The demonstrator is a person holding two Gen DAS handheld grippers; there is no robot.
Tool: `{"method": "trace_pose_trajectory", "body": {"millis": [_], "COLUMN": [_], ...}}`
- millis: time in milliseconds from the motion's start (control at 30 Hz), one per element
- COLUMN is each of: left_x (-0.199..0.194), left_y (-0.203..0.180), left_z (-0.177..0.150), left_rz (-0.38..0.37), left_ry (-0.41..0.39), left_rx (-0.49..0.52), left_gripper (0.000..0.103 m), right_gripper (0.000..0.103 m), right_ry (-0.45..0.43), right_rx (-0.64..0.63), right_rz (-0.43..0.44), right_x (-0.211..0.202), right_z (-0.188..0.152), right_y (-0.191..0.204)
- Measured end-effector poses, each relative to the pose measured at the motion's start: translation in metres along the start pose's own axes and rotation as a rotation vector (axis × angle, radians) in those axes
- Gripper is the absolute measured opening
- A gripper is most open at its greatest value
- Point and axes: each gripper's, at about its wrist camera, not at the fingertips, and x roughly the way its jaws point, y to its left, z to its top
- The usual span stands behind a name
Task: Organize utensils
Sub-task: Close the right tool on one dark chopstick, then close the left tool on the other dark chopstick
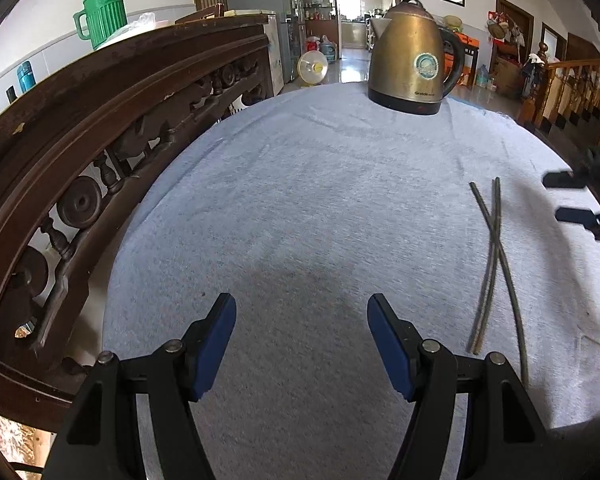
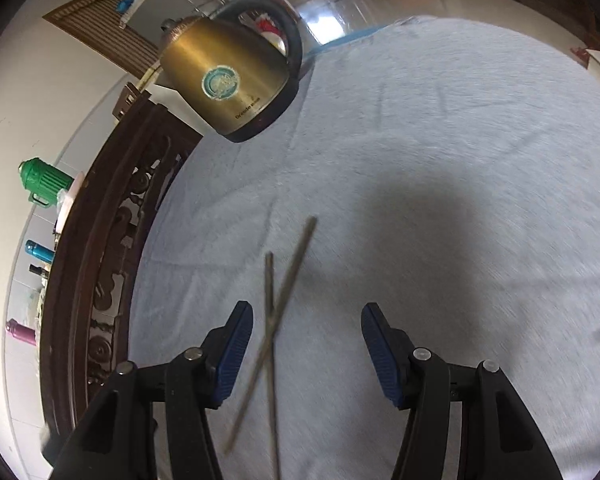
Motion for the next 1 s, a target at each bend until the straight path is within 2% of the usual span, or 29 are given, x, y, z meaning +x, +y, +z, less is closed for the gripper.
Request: {"method": "trace_pose_trajectory", "body": {"millis": [67,200,300,367,433,500,667,833,1000], "left_x": [0.004,0.015,0.019,0.021,0.023,0.026,0.039,0.060,0.079], "left_y": [0.002,0.003,0.000,-0.003,-0.007,-0.011,-0.022,-0.046,-0.084], "left_z": [0.003,0.014,0.022,0.026,0.031,0.036,0.052,0.073,0.091], "left_rz": [0.000,-0.001,0.000,-0.002,-0.007,-0.016,-0.059,-0.143,-0.240], "left_ry": [0.010,0.025,0.021,0.018,0.018,0.024,0.055,0.130,0.196], "left_rx": [-0.005,0.000,0.015,0.025,0.033,0.042,0.062,0.084,0.075], "left_gripper": [0.069,0.069,0.069,0.069,0.069,0.069,0.069,0.069,0.069], "right_gripper": [0.059,0.041,0.037,0.035,0.025,0.011,0.009,0.009,0.009], "right_ry": [0.018,0.069,0.105,0.091,0.091,0.097,0.079,-0.008,-0.009], "right_rx": [0.014,0.031,0.031,0.018,-0.027,-0.058,-0.155,-0.202,-0.228], "right_rz": [-0.007,-0.056,-0.105,-0.135,-0.187,-0.210,-0.231,-0.199,-0.227], "right_x": [0.014,0.045,0.066,0.074,0.081,0.086,0.084,0.055,0.035], "right_z": [0.013,0.032,0.038,0.042,0.045,0.045,0.042,0.038,0.032], "right_y": [0.004,0.011,0.016,0.021,0.031,0.037,0.046,0.034,0.018]}}
